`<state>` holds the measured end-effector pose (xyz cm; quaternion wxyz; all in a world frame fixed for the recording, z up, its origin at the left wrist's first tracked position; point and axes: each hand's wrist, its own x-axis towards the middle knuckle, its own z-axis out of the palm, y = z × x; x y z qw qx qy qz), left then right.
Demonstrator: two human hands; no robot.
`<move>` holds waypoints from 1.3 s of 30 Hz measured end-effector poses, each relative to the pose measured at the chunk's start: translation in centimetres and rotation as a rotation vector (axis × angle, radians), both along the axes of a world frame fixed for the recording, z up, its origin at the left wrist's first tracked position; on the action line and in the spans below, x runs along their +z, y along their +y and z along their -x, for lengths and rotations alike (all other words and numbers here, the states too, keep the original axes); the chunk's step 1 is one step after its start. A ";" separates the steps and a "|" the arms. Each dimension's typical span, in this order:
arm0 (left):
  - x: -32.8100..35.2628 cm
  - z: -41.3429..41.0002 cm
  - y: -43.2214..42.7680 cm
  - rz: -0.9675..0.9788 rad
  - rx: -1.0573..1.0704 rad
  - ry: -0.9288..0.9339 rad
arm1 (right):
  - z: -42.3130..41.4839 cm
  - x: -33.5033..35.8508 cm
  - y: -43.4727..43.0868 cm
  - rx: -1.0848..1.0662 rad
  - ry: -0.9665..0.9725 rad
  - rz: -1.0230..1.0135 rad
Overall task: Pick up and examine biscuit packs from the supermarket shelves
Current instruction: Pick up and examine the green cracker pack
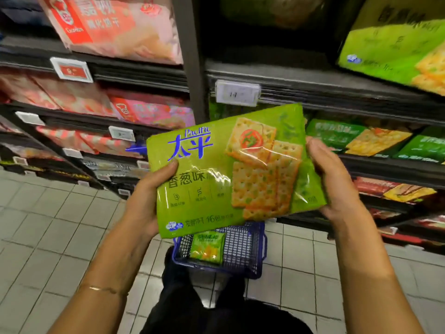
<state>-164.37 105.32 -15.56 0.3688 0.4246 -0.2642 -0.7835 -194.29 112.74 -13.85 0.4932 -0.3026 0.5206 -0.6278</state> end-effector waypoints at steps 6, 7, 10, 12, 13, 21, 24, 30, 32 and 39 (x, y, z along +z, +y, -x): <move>-2.0 -1.6 1.3 -0.109 0.034 -0.090 | -1.3 -3.5 1.1 -0.096 0.105 -0.143; -2.2 -2.0 1.5 -0.141 0.040 -0.100 | -1.7 -3.9 1.2 -0.103 0.093 -0.169; -2.8 -3.7 2.0 -0.196 0.046 -0.139 | -3.3 -4.9 1.6 -0.060 0.102 -0.202; -3.1 -5.1 2.3 -0.222 0.030 -0.160 | -4.6 -5.3 2.0 -0.007 0.058 -0.191; -3.2 -5.9 2.4 -0.237 0.018 -0.166 | -5.3 -5.4 2.2 0.019 0.015 -0.190; -3.7 -12.8 1.7 -0.275 -0.067 -0.145 | -11.9 -3.9 3.1 0.056 0.184 -0.245; -3.9 -15.6 1.4 -0.264 -0.089 -0.123 | -14.9 -2.8 3.4 0.041 0.232 -0.243; -4.8 -21.1 1.8 -0.228 -0.118 -0.074 | -19.4 -2.3 5.0 0.030 0.198 -0.276; -5.0 -22.6 1.9 -0.227 -0.140 -0.070 | -20.8 -2.5 5.8 0.013 0.133 -0.271; -4.8 -25.6 1.7 -0.171 -0.216 -0.083 | -24.7 -4.7 8.7 -0.084 0.026 -0.289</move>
